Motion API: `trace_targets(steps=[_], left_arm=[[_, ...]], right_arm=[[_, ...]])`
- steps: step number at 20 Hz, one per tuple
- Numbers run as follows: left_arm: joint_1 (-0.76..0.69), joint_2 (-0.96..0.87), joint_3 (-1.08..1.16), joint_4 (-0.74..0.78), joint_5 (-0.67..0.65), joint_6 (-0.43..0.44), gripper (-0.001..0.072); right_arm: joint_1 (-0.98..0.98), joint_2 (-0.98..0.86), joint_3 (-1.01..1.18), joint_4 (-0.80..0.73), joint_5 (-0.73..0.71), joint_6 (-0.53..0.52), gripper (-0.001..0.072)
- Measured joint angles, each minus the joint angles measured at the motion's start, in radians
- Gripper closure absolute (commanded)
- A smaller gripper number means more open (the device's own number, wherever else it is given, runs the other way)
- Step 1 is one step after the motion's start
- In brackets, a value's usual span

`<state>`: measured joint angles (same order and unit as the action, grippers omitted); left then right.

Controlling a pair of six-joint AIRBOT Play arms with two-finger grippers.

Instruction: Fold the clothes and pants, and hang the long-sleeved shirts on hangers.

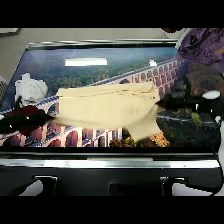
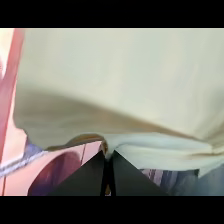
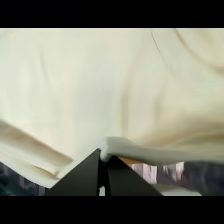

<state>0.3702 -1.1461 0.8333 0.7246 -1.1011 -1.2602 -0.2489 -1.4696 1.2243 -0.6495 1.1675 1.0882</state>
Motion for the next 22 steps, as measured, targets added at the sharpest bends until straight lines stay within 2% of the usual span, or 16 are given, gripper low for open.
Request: trace_targets(steps=[4,8,11,16,19,22], left_arm=[[-0.053,0.004,0.367,0.006,0.029,-0.042,0.0696],[-0.072,0.061,0.714,0.132,0.027,-0.143,0.0696],[-0.077,0.16,0.861,0.279,0.024,-0.235,0.0696],[-0.078,0.367,0.94,0.509,0.003,-0.355,0.0695],[-0.078,0.426,0.95,0.584,-0.04,-0.398,0.0695],[-0.078,0.425,0.938,0.612,-0.066,-0.412,0.0695]], right_arm=[[0.081,0.012,0.451,-0.098,-0.046,0.106,0.0687],[0.104,0.108,0.769,-0.215,-0.061,0.194,0.0687],[0.109,0.265,0.85,-0.32,-0.058,0.233,0.0687],[0.111,0.507,0.887,-0.472,-0.05,0.287,0.0687],[0.111,0.571,0.892,-0.522,-0.05,0.328,0.0687],[0.111,0.557,0.863,-0.523,-0.007,0.373,0.0687]])
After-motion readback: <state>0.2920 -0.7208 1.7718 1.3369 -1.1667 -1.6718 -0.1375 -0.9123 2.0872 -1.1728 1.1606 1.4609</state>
